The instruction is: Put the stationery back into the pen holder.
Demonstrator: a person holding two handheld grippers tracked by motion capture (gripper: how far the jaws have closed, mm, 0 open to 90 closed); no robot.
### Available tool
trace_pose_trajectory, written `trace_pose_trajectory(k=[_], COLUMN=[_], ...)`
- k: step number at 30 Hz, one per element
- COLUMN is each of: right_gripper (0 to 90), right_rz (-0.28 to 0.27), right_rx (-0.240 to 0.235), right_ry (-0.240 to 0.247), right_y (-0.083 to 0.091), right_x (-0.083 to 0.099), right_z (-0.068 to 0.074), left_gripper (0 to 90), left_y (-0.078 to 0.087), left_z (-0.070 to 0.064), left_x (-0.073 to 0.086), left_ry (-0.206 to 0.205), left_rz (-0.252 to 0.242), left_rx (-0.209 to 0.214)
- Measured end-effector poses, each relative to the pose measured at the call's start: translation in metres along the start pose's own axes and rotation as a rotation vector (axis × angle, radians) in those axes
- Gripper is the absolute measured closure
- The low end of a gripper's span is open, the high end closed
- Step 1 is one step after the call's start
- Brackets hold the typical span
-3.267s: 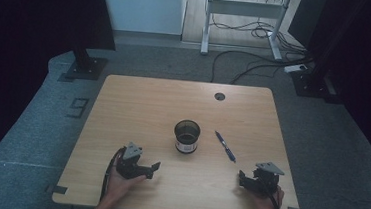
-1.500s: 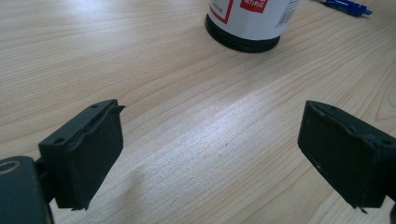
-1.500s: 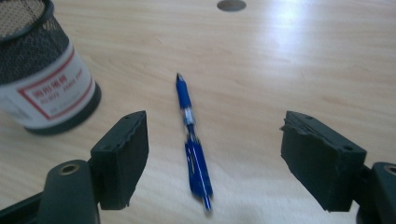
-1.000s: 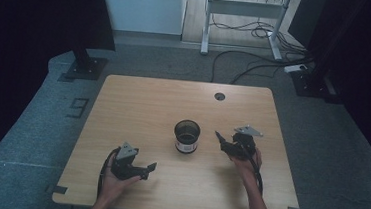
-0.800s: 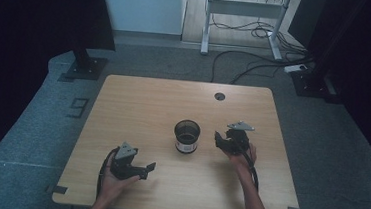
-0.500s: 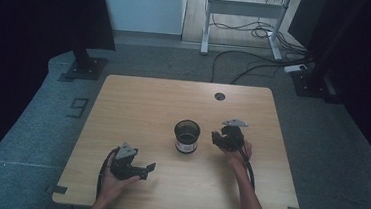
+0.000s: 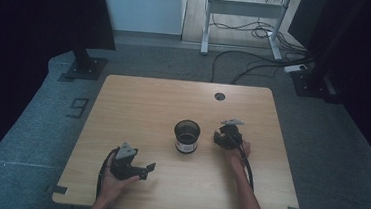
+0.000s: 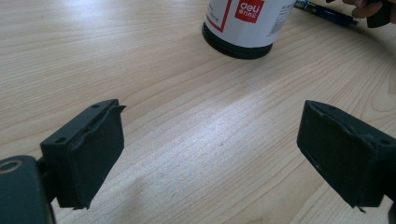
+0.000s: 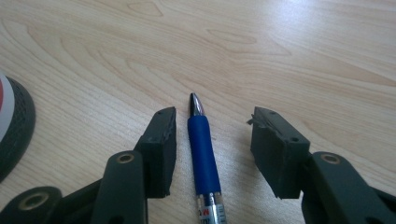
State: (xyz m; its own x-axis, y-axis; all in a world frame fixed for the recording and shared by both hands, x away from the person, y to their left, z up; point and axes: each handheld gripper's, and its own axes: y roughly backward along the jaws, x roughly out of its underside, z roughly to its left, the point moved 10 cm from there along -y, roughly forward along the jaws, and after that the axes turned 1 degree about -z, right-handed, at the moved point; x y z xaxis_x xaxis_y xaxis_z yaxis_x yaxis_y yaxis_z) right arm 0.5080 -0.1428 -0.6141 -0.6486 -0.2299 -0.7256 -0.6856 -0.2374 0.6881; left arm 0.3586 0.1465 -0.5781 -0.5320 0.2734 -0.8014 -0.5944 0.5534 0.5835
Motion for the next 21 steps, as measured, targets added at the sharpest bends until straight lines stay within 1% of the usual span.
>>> trace_pose_trajectory(k=[3,4,5,6,10,11,12,13,14,18,19,20,21], right_gripper=[56.7,56.7,58.6,61.8,64.2,65.1,68.2,68.2,78.1,78.7,78.9,78.9,78.9], right_rz=[0.000,0.000,0.002,0.005,0.011,0.011,0.010,0.010,0.010,0.013,0.021,0.021,0.002], right_rx=[0.008,0.008,0.003,-0.008,-0.010,-0.010,-0.010,-0.010,-0.018,-0.029,-0.047,-0.047,-0.067], right_ry=[0.003,0.003,-0.002,-0.019,-0.020,-0.020,-0.020,-0.020,-0.021,-0.016,-0.021,-0.021,-0.022], right_y=[0.000,0.000,0.001,0.001,0.003,0.003,0.003,0.003,0.003,0.004,0.005,0.005,0.011], right_x=[0.000,0.000,0.000,0.001,0.002,0.002,0.002,0.002,0.002,0.002,0.003,0.003,0.001], right_z=[-0.002,-0.002,-0.002,-0.002,-0.002,-0.002,-0.002,-0.002,-0.002,-0.002,-0.002,-0.002,-0.002], left_gripper=[7.5,7.8,7.8,8.0,8.0,8.0,8.0,8.0,8.0,8.1,8.1,8.1,8.6], left_y=[0.001,0.001,0.001,0.001,0.000,0.000,0.000,0.000,-0.001,-0.001,-0.001,-0.001,0.000], left_z=[0.001,0.001,0.002,0.002,0.001,0.000,0.000,0.000,0.000,0.000,0.000,0.000,0.000], left_x=[0.000,0.000,0.000,0.000,0.000,0.001,0.001,0.001,0.001,0.001,0.002,0.002,0.001], left_ry=[0.005,0.005,0.004,0.005,0.006,0.004,0.003,0.003,0.001,0.003,0.003,0.004,0.008], left_rz=[-0.004,-0.004,-0.006,-0.006,-0.004,-0.002,-0.001,-0.001,0.000,0.002,0.002,0.003,0.004], left_rx=[-0.005,-0.005,-0.009,-0.009,-0.008,-0.008,-0.007,-0.007,-0.007,-0.007,-0.008,-0.009,-0.007])
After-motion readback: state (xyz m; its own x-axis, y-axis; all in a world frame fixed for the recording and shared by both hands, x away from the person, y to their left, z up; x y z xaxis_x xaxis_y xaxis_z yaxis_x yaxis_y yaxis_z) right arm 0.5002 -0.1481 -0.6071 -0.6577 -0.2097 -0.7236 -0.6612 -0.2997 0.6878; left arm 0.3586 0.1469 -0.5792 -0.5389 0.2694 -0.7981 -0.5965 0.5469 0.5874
